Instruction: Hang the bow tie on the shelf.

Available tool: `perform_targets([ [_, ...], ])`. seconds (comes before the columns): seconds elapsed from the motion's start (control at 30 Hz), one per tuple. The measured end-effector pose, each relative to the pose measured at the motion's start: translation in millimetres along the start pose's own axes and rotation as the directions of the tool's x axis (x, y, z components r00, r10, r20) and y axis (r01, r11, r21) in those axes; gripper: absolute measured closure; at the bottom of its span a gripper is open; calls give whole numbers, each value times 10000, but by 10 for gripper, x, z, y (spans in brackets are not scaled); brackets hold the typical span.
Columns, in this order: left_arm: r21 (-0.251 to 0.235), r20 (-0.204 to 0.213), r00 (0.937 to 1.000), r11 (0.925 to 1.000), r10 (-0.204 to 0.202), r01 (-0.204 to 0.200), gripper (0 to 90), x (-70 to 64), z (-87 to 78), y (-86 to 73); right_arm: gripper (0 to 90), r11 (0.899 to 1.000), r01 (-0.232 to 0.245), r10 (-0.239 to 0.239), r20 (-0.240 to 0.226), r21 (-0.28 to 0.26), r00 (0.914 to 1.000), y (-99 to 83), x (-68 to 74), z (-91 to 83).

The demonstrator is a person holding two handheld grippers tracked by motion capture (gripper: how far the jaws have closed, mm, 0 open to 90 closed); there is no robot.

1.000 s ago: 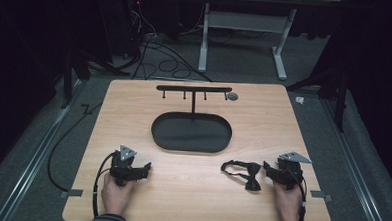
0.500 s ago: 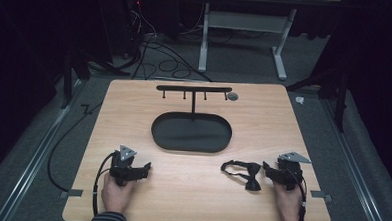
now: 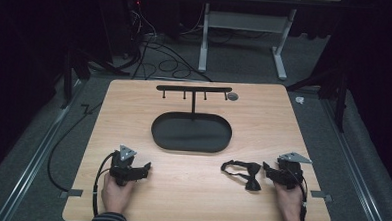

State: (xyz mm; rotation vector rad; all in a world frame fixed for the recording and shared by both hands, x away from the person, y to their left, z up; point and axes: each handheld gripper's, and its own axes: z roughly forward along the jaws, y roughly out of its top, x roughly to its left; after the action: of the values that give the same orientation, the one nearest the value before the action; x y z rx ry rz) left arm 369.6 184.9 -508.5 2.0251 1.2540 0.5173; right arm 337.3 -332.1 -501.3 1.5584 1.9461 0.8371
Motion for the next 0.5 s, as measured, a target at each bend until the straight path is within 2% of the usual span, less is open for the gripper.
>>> perform_targets([
  [0.27, 4, 4, 10000, 10000, 1, -1, 163, 0, 0, 0, 451, 9997, -237, 236, -71, -32, 9997, -17, -34, -32],
  [0.5, 16, 3, 10000, 10000, 15, -15, 162, 1, -1, 0, 500, 9991, -336, 326, -365, -254, 9988, -21, -34, -124],
])
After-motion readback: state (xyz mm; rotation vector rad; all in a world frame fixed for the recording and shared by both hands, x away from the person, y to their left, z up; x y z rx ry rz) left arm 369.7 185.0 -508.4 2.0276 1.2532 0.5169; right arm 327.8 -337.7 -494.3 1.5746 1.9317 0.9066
